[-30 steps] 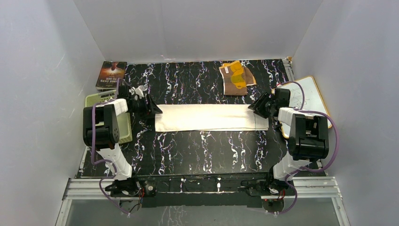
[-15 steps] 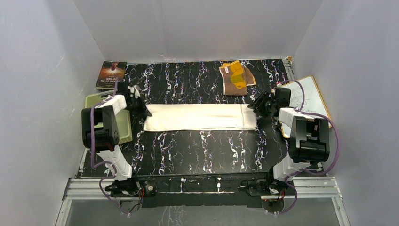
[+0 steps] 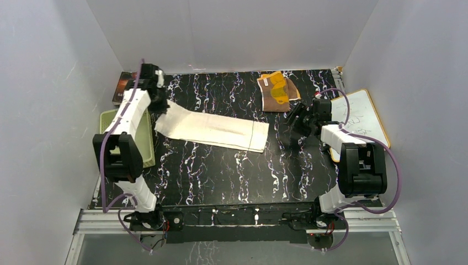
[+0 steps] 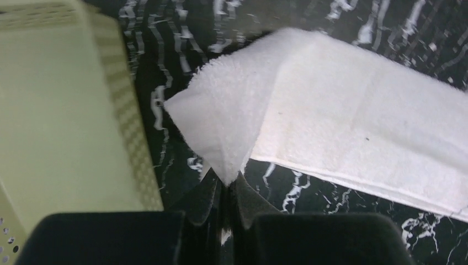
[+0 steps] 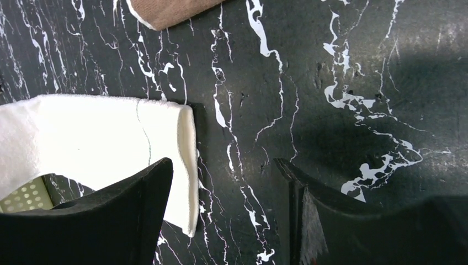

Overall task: Roll the towels
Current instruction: Fold the towel at the center of the board.

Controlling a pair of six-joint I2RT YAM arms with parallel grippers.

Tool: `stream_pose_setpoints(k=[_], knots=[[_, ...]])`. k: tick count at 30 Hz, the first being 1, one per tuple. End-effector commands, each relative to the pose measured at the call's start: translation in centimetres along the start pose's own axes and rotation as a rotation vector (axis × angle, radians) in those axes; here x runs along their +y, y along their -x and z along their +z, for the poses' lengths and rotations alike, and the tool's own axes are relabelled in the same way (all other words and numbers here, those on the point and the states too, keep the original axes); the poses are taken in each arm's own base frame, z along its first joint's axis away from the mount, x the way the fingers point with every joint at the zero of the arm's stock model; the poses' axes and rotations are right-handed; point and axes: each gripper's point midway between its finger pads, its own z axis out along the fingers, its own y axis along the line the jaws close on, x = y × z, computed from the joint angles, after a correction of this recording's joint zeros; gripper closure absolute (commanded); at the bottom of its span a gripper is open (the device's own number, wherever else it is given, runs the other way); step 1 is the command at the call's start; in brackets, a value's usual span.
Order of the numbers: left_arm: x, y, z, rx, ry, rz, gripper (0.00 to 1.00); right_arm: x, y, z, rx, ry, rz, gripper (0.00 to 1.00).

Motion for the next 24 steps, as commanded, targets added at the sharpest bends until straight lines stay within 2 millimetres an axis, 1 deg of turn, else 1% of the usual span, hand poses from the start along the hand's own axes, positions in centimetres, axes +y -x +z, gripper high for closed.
stream_pose_setpoints(k=[1,3,8,11,13,15,18,20,24], knots=[[-5.7,-3.6,-0.8,0.164,0.001,0.202,1.00,0.5,1.8,-0.3,-0.042,-0.016,-0.010,0.36],[-8.8,-4.7,-0.2,0.213,-0.032,0.257,1.00,0.2,1.8,-0.5,-0.040,-0.034,-0.019,0.36],[-16.5,-7.0,-0.2,0.278,-0.119,0.379,1.00,0.2,1.7,-1.1,-0.048,-0.040,-0.027,0.35],[-20.3,-7.9,-0.4,0.291,-0.189,0.415,1.00,0.3,1.6,-1.4,-0.047,-0.037,-0.030,0.35],[-22.5,-8.6,-0.3,0.308,-0.259,0.408,1.00,0.1,1.6,-1.5,-0.050,-0.045,-0.035,0.35],[-24.1,-9.1,-0.2,0.313,-0.316,0.390,1.00,0.0,1.6,-1.7,-0.053,-0.053,-0.040,0.35],[-26.1,-9.1,-0.4,0.296,-0.362,0.368,1.00,-0.1,1.6,-2.0,-0.061,-0.058,-0.048,0.34],[-27.0,-8.8,-0.6,0.281,-0.379,0.353,1.00,-0.2,1.5,-2.0,-0.061,-0.059,-0.050,0.34],[-29.0,-7.6,-1.3,0.234,-0.423,0.306,1.00,-0.2,1.2,-1.7,-0.047,-0.051,-0.049,0.34]])
